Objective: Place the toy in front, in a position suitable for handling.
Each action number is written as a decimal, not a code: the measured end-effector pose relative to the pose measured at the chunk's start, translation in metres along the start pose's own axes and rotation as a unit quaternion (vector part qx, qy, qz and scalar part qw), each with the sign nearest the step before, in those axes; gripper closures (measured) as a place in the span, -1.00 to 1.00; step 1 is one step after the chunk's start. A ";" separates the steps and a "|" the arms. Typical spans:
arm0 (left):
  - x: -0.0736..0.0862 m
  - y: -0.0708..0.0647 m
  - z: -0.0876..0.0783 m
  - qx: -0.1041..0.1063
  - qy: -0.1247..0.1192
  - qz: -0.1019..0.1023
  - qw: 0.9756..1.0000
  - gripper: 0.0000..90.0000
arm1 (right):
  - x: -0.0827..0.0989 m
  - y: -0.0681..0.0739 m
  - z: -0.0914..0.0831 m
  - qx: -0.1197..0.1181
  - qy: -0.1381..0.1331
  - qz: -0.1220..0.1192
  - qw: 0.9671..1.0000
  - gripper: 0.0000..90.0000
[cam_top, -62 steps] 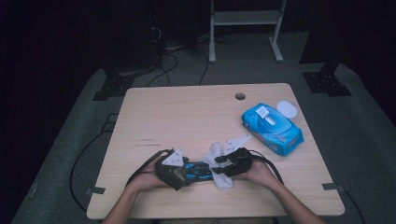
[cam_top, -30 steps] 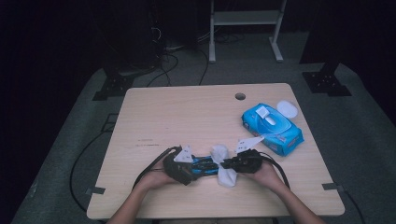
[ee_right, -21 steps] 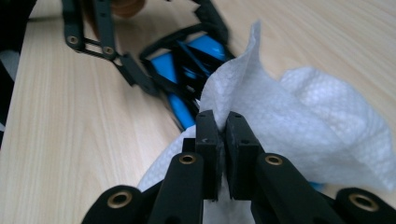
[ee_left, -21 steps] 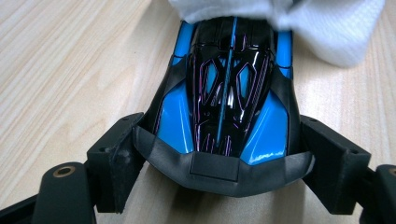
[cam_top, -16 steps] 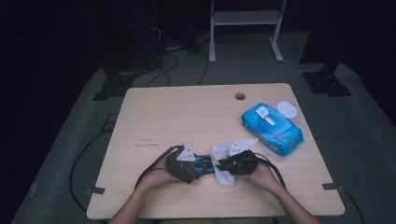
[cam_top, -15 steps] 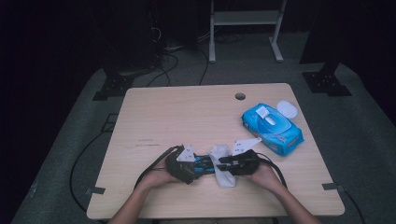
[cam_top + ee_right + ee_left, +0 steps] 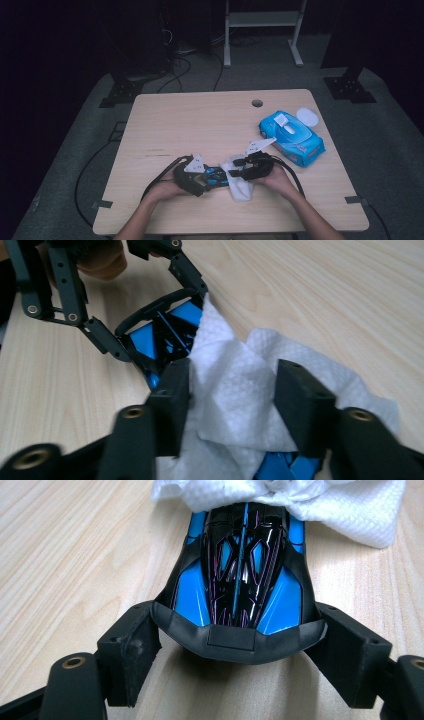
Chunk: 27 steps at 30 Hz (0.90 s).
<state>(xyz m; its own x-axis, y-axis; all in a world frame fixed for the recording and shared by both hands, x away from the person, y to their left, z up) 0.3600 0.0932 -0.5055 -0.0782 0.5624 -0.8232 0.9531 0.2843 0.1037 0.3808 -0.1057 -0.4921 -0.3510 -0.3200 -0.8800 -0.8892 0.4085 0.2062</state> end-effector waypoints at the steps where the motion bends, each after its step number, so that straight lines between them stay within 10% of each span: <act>1: 0.000 0.000 0.000 0.000 0.001 0.000 1.000 -0.48 | 0.002 0.001 -0.002 -0.005 -0.011 0.002 1.000 0.43; 5: 0.000 0.000 0.000 -0.002 0.004 0.005 1.000 -0.48 | 0.004 0.000 -0.008 -0.011 -0.005 0.005 1.000 0.74; 21: 0.002 -0.001 0.001 -0.011 0.005 0.016 1.000 -0.50 | 0.019 -0.003 -0.032 0.059 0.022 -0.035 0.997 0.81; 27: 0.002 -0.002 0.001 -0.012 0.005 0.016 1.000 -0.50 | 0.013 0.011 -0.022 0.025 -0.001 -0.030 0.999 0.82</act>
<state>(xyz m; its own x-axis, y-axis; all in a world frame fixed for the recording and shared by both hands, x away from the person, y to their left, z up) 0.3585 0.0932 -0.5076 -0.0506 0.5785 -0.8141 0.9478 0.2848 0.1435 0.3596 -0.1241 -0.4915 -0.2969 -0.3444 -0.8907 -0.8932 0.4300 0.1315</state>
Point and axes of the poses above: each handheld gripper's, and its own axes: z roughly forward along the jaws, x roughly out of its underside, y roughly to its left, the point moved 5 cm from there along z, roughly forward along the jaws, and after that the axes turned 11 degrees about -y, right-handed, at the moved point
